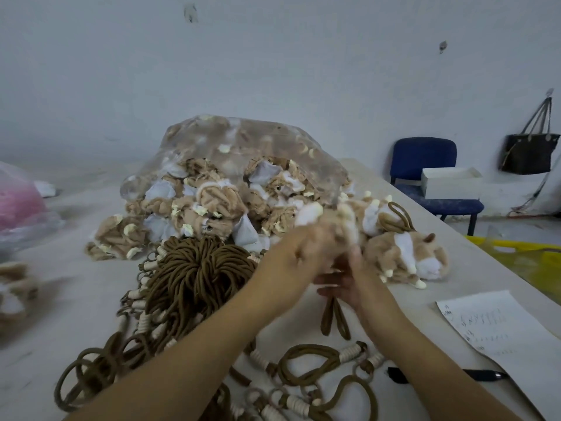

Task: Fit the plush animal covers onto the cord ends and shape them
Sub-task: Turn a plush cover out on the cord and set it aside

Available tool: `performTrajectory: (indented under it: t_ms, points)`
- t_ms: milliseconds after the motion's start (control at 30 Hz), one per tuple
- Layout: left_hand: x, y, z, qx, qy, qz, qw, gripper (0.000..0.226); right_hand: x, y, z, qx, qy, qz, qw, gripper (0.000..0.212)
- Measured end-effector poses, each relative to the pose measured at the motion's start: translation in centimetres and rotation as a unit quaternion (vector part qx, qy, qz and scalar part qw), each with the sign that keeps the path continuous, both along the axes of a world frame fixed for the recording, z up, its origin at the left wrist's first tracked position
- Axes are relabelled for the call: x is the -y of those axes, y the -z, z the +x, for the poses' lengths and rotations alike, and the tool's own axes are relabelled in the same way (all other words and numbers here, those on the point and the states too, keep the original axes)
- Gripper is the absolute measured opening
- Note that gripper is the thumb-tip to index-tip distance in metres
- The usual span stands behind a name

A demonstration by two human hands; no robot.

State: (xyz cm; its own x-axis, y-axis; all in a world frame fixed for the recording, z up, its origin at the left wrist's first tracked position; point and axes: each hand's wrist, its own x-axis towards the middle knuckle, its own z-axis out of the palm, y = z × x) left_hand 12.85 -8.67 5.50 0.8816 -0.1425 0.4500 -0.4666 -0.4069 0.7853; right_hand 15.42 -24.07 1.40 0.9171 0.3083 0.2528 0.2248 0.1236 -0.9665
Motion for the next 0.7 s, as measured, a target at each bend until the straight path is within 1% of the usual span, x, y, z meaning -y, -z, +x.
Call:
performTrajectory:
  t_ms: [33,67,100,133,167,233,300,333,367,433,467,500,533,567,600,633,700]
  points:
    - [-0.1,1.1,-1.1,0.052,0.019,0.084,0.995,0.036,-0.2,0.0,0.0,-0.038,-0.036,0.047,0.998,0.052]
    - [-0.3,2.2,-1.8,0.093,0.034,0.138,0.985,0.039,-0.3,0.0,-0.2,-0.048,-0.052,0.054,0.996,0.048]
    - [-0.5,3.2,-2.3,0.11,0.041,0.155,0.981,0.04,-0.5,0.0,-0.3,-0.051,-0.046,0.046,0.997,0.043]
    - [-0.6,3.7,-2.8,0.105,0.039,0.145,0.983,0.036,-0.6,0.1,-0.4,-0.049,-0.03,0.019,0.998,0.04]
    - [-0.7,4.0,-3.0,0.105,0.028,0.122,0.986,0.032,-0.7,0.3,-0.4,-0.046,-0.012,-0.006,0.999,0.038]
    - [-0.6,4.3,-3.1,0.128,-0.027,0.063,0.989,0.029,-0.8,0.5,-0.4,-0.044,0.008,-0.03,0.999,0.037]
    - [-1.0,4.3,-2.6,0.13,-0.097,0.001,0.987,0.029,-0.6,0.3,-0.4,-0.041,0.017,-0.009,0.999,0.035]
    - [-1.4,4.3,-2.4,0.106,-0.12,-0.027,0.987,0.03,-0.6,0.1,-0.5,-0.031,0.022,0.004,0.999,0.034]
    - [-1.6,4.3,-2.4,0.059,-0.125,-0.055,0.989,0.033,-0.5,-0.1,-0.6,-0.012,0.03,0.0,0.999,0.035]
    - [-1.9,4.4,-2.4,-0.06,-0.099,-0.101,0.988,0.046,-0.5,-0.2,-0.9,0.044,0.046,-0.077,0.995,0.037]
    - [-1.9,4.5,-2.4,-0.076,-0.081,-0.117,0.987,0.045,-0.7,-0.3,-1.1,0.068,0.04,-0.123,0.989,0.033]
    - [-1.8,4.7,-2.3,-0.066,-0.067,-0.132,0.987,0.036,-0.9,-0.1,-1.3,0.083,0.022,-0.148,0.985,0.024]
    - [-1.6,4.6,-2.4,-0.056,-0.064,-0.147,0.986,0.027,-1.1,0.0,-1.4,0.089,-0.003,-0.156,0.984,0.016]
    - [-1.6,4.5,-2.4,-0.058,-0.063,-0.175,0.981,0.022,-1.3,0.3,-1.5,0.09,-0.019,-0.152,0.984,0.016]
    - [-1.6,4.5,-2.4,-0.078,-0.05,-0.228,0.969,0.019,-1.4,0.4,-1.6,0.086,-0.028,-0.142,0.986,0.018]
    - [-1.8,4.5,-2.3,-0.117,-0.02,-0.302,0.946,0.019,-1.4,0.5,-1.5,0.077,-0.022,-0.134,0.988,0.018]
    - [-2.2,4.3,-2.2,-0.2,0.044,-0.44,0.874,0.027,-1.0,0.7,-1.2,0.057,0.013,-0.134,0.989,0.013]
